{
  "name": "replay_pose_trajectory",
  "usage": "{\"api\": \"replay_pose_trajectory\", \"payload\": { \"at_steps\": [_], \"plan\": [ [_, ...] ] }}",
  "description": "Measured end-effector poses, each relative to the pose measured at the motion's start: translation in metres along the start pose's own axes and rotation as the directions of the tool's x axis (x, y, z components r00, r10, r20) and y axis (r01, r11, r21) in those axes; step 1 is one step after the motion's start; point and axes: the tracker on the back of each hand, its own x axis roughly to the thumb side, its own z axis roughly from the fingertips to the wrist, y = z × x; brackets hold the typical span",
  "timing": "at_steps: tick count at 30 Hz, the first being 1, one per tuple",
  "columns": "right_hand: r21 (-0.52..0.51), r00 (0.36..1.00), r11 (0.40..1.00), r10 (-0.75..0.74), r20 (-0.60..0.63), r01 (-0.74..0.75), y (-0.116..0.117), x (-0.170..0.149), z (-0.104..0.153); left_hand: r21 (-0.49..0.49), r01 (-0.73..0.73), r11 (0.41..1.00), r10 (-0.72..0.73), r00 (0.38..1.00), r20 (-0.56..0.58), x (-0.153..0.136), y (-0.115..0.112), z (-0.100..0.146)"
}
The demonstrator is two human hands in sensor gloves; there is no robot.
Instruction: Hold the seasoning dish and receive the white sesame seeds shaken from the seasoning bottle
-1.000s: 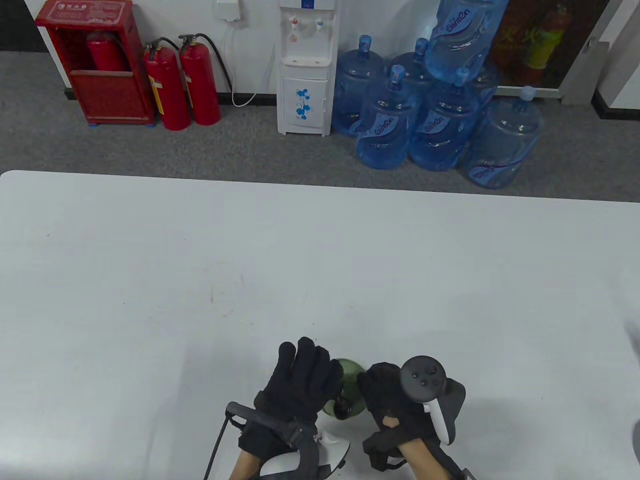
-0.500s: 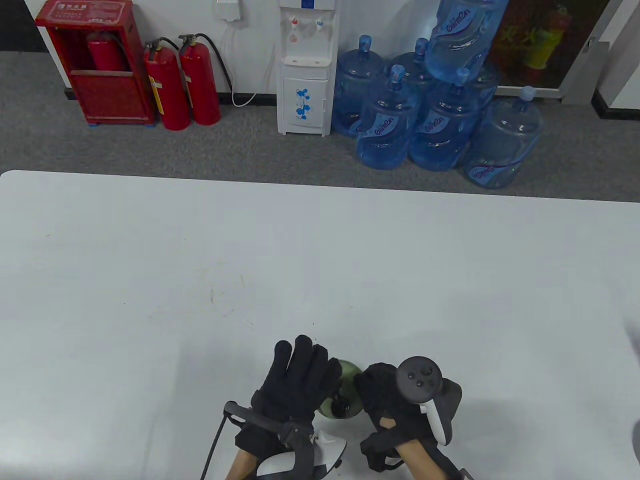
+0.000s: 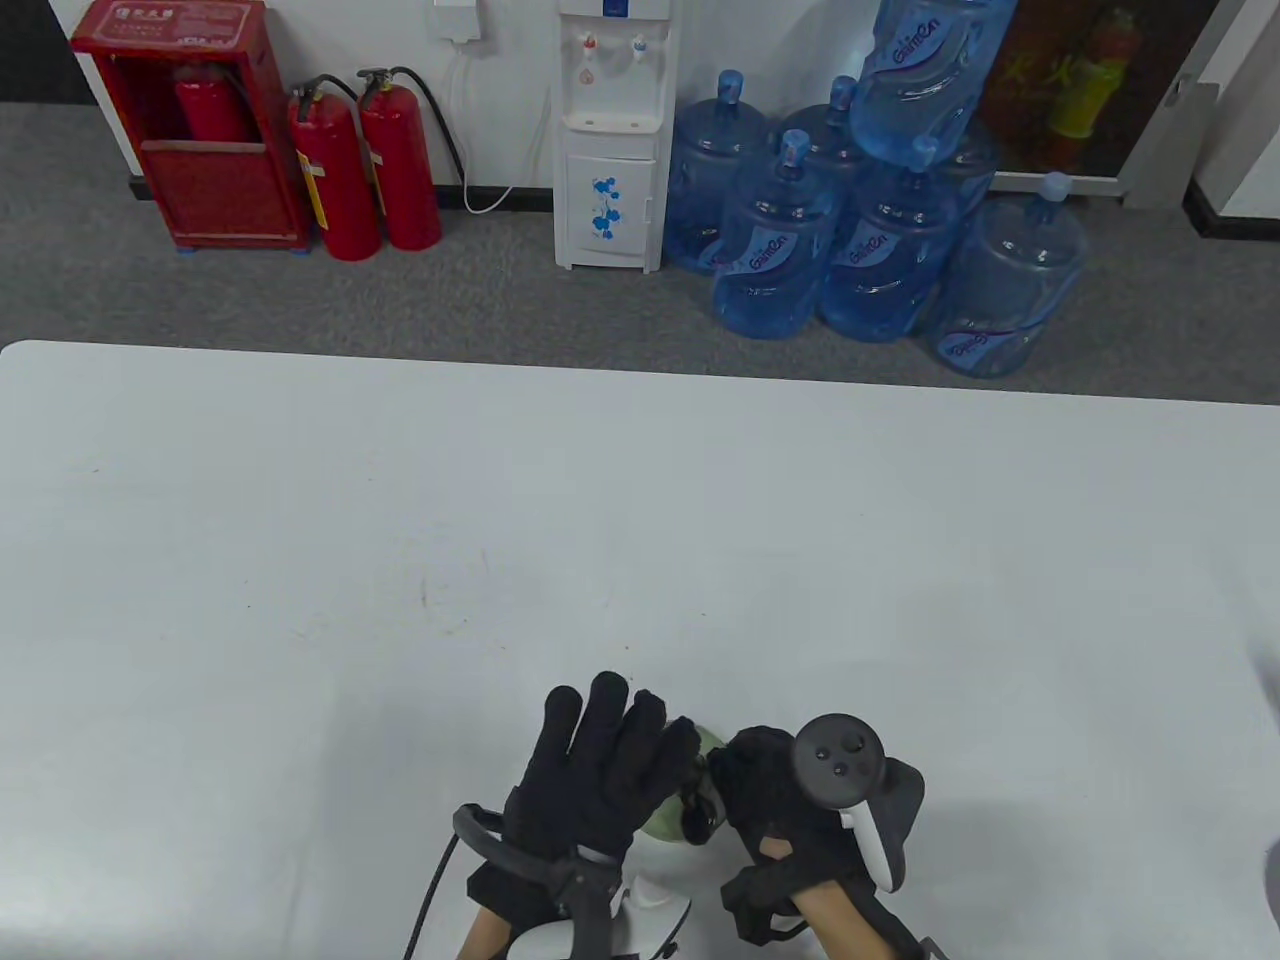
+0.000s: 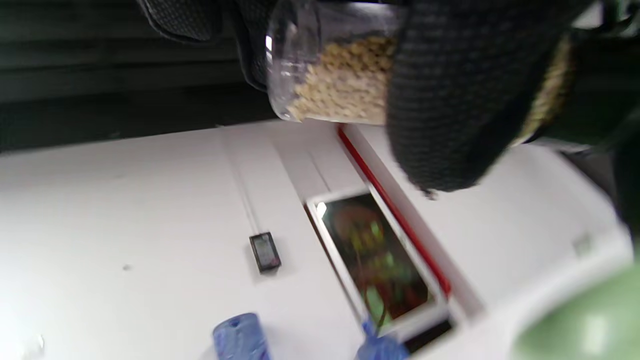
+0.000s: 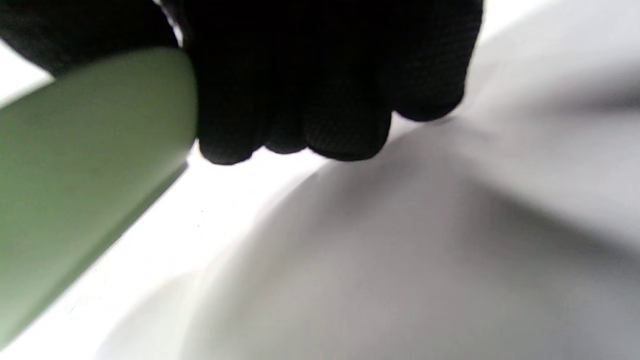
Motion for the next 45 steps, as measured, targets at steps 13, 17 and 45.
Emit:
{"api": "replay_pose_trajectory", "payload": {
  "at_steps": [13, 17, 45],
  "plan": [
    [0.002, 1.0, 1.0, 0.012, 0.002, -0.012, 0.001, 0.0, 0.0, 0.025, 0.039, 0.999, -0.039, 0.999, 0.012, 0.004, 0.002, 0.001],
    [0.004, 1.0, 1.0, 0.02, 0.0, -0.02, 0.004, 0.0, -0.001, -0.012, 0.297, 0.955, -0.29, 0.939, 0.184, 0.013, -0.011, 0.006],
    [0.006, 1.0, 1.0, 0.012, 0.023, -0.012, 0.002, 0.003, 0.003, 0.071, 0.127, 0.989, -0.132, 0.989, 0.066, 0.004, 0.002, 0.003]
  ]
}}
